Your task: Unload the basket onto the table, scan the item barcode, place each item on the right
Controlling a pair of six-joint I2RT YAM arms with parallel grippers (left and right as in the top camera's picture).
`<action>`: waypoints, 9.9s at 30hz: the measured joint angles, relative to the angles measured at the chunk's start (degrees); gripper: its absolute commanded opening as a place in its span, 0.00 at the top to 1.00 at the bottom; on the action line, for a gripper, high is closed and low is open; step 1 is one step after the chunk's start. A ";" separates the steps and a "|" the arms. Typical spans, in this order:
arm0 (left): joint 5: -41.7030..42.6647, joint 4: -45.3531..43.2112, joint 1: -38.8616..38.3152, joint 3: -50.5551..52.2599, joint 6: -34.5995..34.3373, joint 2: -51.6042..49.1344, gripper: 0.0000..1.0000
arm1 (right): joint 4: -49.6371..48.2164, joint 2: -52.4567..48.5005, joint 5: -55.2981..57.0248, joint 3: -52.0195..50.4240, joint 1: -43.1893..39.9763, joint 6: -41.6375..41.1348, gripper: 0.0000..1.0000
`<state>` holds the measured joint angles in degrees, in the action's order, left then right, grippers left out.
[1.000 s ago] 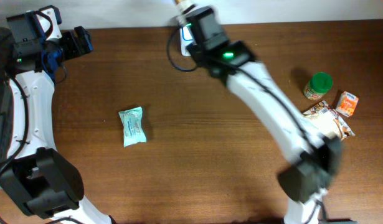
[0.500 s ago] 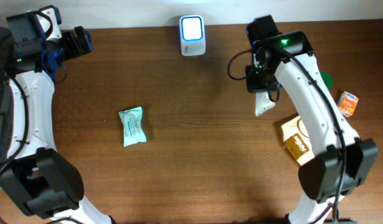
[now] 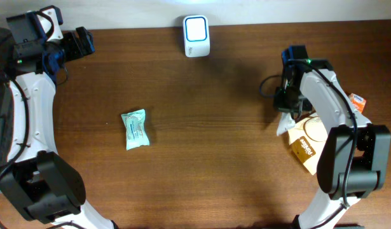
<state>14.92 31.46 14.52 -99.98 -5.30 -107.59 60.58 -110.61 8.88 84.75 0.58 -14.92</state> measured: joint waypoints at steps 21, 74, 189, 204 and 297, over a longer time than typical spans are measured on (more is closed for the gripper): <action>0.00 0.00 0.00 0.00 0.00 0.00 0.01 | -2.32 -0.07 -24.74 19.23 13.20 5.44 0.37; 0.00 0.00 0.00 0.00 0.02 0.00 0.01 | -32.70 -26.64 -40.98 18.21 41.79 -13.44 0.96; -0.02 0.00 0.00 0.00 0.02 0.00 0.01 | -10.25 -11.85 -29.46 12.52 29.57 -15.82 0.37; 0.00 0.02 0.00 0.00 0.02 0.00 0.01 | -28.46 -13.75 -35.87 1.36 30.56 -24.33 0.71; 0.00 0.02 0.00 0.00 0.02 0.00 0.01 | -30.80 -10.08 -14.80 3.65 40.26 -27.06 0.17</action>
<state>14.92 31.48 14.52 -99.98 -5.28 -107.59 29.78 -120.68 -5.91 88.40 40.84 -41.98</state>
